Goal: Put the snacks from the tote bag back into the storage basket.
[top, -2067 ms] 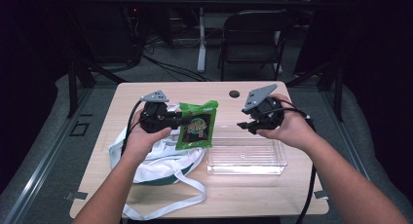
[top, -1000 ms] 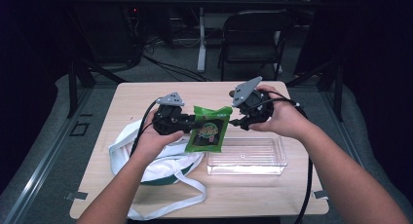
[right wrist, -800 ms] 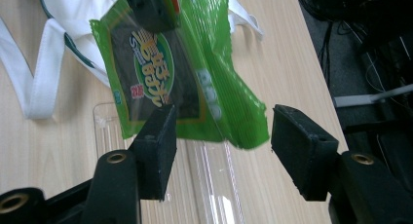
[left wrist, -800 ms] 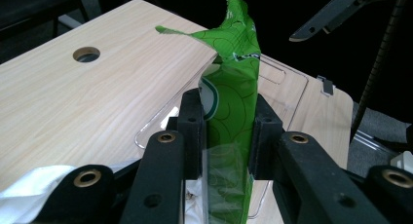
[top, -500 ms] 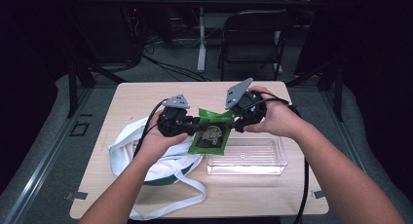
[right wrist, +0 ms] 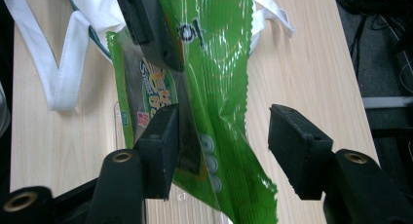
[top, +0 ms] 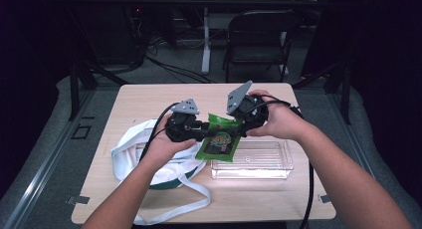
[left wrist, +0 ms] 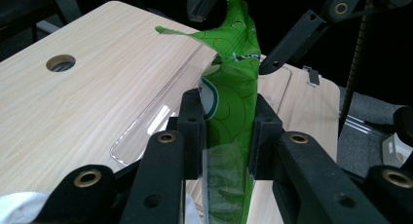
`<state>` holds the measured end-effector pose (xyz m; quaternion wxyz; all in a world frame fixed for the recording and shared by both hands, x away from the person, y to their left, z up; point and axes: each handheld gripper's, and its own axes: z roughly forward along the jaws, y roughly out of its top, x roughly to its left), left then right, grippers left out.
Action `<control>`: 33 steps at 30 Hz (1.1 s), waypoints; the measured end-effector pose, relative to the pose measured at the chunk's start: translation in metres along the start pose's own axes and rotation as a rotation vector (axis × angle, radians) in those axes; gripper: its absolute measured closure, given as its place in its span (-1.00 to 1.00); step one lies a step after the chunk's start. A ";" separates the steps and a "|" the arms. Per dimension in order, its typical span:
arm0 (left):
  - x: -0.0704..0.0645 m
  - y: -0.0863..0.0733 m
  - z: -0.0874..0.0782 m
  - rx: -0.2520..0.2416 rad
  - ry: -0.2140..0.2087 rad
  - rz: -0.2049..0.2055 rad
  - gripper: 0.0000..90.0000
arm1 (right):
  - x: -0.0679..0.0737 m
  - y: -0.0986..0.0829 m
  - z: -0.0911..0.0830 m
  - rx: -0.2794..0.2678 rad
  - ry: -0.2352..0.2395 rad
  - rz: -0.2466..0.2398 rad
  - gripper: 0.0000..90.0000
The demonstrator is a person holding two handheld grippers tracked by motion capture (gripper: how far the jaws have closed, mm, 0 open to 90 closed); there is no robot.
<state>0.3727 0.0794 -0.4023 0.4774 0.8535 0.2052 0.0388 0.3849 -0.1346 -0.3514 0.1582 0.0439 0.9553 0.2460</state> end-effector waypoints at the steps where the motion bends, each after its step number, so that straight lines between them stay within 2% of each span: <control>1: 0.000 0.000 0.000 0.000 -0.001 0.003 0.62 | 0.000 0.001 0.000 0.002 0.003 -0.004 0.03; 15: -0.003 0.000 0.000 -0.011 -0.013 0.026 0.62 | 0.000 0.006 0.005 0.017 0.064 -0.014 0.28; 20: -0.004 0.000 0.001 -0.010 -0.021 0.036 0.62 | 0.001 0.005 0.008 0.017 0.095 -0.001 0.37; 25: -0.005 0.000 0.002 -0.005 -0.027 0.050 0.62 | 0.000 0.005 0.008 0.042 0.133 0.010 0.46; 33: -0.006 -0.001 0.003 -0.005 -0.028 0.064 0.62 | -0.001 0.005 0.007 0.055 0.167 0.026 0.60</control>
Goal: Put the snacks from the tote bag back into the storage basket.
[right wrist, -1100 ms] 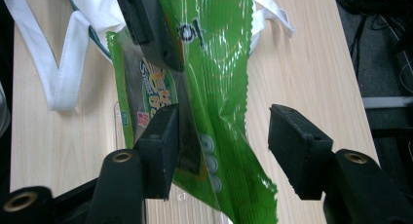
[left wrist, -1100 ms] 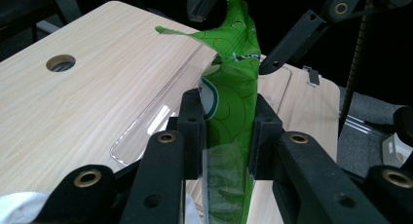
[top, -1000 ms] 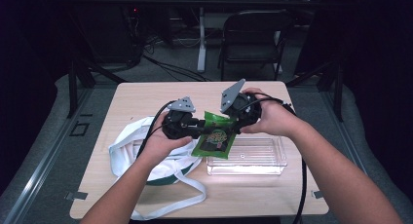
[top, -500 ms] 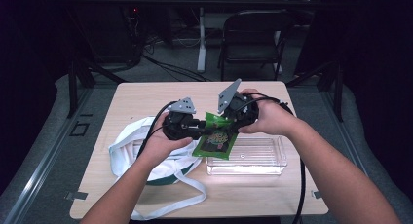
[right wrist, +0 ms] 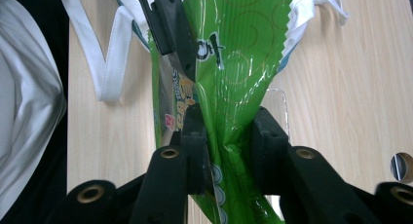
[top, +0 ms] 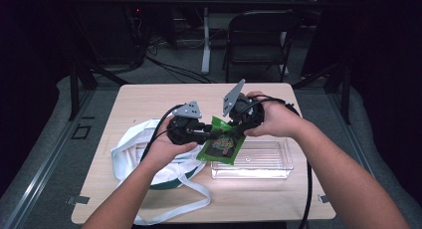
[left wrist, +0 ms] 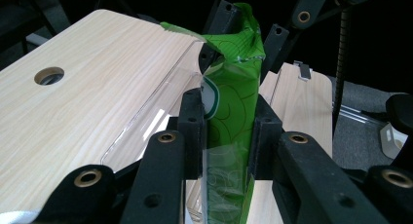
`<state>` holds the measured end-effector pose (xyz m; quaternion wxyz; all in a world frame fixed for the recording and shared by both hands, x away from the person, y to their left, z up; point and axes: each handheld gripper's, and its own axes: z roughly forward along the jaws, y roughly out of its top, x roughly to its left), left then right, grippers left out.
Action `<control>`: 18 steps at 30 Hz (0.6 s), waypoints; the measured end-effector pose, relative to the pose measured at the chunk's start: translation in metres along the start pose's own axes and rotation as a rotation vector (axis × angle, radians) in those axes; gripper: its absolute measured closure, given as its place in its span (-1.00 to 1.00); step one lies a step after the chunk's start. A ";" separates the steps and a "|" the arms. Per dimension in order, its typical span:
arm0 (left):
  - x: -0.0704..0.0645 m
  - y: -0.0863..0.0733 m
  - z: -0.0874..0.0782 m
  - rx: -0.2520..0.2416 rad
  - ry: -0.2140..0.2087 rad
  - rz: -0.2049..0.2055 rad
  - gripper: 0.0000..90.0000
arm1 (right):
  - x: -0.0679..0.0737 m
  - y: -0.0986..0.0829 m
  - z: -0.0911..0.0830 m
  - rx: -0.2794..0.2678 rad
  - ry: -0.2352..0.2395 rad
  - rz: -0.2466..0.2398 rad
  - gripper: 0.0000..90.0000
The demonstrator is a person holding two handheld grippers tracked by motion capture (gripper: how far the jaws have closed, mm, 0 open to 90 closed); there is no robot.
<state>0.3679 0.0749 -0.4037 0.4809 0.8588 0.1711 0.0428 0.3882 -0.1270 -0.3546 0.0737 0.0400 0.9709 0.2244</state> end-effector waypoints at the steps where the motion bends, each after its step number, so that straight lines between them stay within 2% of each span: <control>1: 0.000 0.000 0.000 0.001 0.000 0.001 0.62 | 0.000 0.000 0.000 -0.002 0.003 0.004 0.61; 11: 0.001 -0.002 0.002 0.005 -0.003 0.001 0.59 | -0.001 -0.001 0.000 0.012 0.013 0.003 0.68; 18: 0.002 -0.002 0.003 0.009 0.000 -0.014 0.53 | -0.001 0.000 0.000 0.020 0.013 0.004 0.68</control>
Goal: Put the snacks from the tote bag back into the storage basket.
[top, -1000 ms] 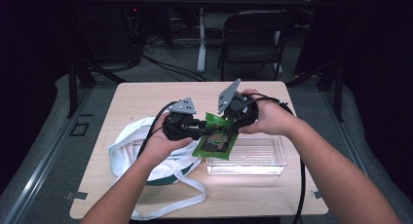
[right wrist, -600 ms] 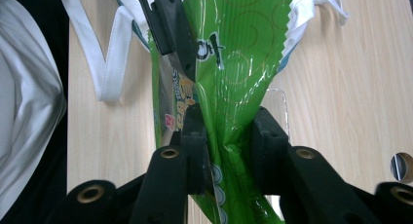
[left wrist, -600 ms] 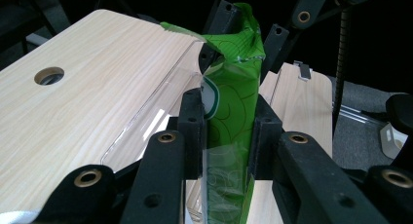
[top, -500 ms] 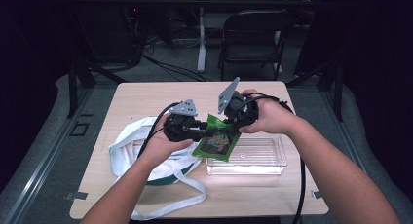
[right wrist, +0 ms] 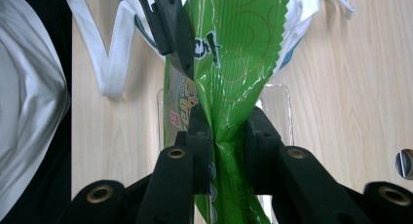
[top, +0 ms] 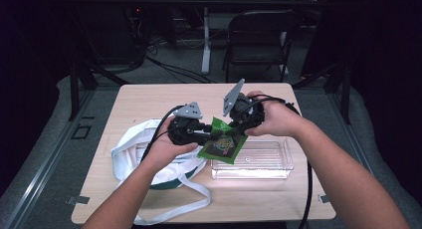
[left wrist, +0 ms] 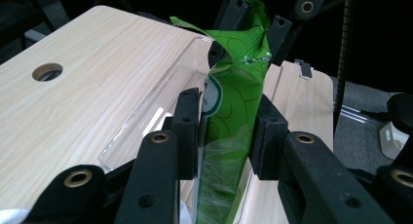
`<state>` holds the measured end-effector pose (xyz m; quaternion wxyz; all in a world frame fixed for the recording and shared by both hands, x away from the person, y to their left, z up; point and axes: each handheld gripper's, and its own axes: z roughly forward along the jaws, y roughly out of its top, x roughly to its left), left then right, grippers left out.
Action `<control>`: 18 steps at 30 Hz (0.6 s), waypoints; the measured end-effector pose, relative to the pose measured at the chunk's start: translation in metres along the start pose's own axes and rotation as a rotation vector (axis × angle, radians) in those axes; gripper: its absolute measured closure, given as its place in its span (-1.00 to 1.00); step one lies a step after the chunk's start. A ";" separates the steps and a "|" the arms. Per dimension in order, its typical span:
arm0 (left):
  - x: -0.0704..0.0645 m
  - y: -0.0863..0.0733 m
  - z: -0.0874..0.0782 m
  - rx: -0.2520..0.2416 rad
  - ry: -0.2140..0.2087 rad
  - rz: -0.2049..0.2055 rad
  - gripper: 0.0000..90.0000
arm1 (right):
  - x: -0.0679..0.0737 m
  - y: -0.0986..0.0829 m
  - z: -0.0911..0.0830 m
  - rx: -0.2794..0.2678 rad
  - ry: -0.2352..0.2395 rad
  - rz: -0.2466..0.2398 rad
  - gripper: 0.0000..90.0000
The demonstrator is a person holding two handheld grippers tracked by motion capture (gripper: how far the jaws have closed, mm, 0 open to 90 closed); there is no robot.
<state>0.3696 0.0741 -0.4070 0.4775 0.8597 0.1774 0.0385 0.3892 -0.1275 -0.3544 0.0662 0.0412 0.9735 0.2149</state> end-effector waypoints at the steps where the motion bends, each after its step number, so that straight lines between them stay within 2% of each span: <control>1: 0.000 0.000 0.000 0.000 0.000 -0.001 0.53 | 0.000 0.000 0.000 -0.002 0.000 0.003 0.68; 8: 0.001 -0.001 0.000 0.000 -0.001 -0.024 0.48 | -0.001 0.000 -0.001 0.007 -0.007 -0.005 0.68; 18: 0.002 -0.003 0.000 0.004 0.002 -0.035 0.40 | -0.002 -0.001 -0.003 0.020 -0.018 -0.003 0.68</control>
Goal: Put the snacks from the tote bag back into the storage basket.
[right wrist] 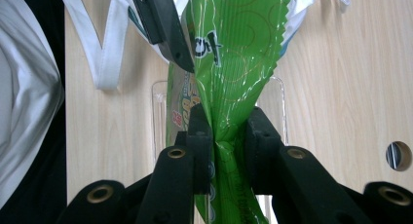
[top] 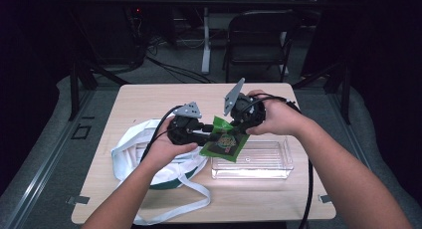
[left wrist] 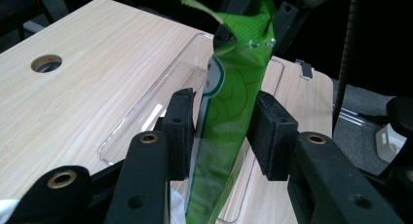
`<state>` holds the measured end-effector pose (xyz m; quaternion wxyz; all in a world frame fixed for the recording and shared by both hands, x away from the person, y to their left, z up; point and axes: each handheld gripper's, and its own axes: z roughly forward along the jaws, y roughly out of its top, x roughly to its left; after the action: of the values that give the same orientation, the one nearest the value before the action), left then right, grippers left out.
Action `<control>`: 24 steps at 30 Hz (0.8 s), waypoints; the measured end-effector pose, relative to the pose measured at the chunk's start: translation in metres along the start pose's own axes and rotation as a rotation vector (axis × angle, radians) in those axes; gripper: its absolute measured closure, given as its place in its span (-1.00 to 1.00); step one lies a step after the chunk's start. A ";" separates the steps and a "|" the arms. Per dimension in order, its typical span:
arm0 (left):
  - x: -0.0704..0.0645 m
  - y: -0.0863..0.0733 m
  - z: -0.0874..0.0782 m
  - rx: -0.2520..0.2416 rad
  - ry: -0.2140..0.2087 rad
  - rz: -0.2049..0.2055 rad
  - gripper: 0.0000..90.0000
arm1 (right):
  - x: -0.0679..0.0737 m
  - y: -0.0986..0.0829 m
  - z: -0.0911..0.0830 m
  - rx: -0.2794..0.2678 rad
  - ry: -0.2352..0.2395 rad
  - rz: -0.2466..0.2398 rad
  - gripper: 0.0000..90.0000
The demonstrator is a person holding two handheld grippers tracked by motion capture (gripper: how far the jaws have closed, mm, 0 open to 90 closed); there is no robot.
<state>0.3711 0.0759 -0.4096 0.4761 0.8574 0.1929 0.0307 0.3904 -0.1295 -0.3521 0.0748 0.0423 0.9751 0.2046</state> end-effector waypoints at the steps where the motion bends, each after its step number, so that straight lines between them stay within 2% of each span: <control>1: 0.000 0.000 0.000 0.001 0.002 0.000 0.38 | 0.000 0.000 -0.001 0.004 -0.003 -0.001 0.68; 12: 0.005 -0.003 -0.007 0.006 0.021 -0.023 0.26 | -0.004 0.001 -0.006 0.036 -0.021 -0.003 0.68; 24: 0.011 -0.009 -0.014 0.008 0.046 -0.053 0.24 | -0.009 0.001 -0.007 0.073 -0.045 -0.010 0.68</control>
<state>0.3748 0.0954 -0.4112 0.4688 0.8529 0.2268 0.0369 0.3982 -0.1323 -0.3439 0.0963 0.0447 0.9802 0.1672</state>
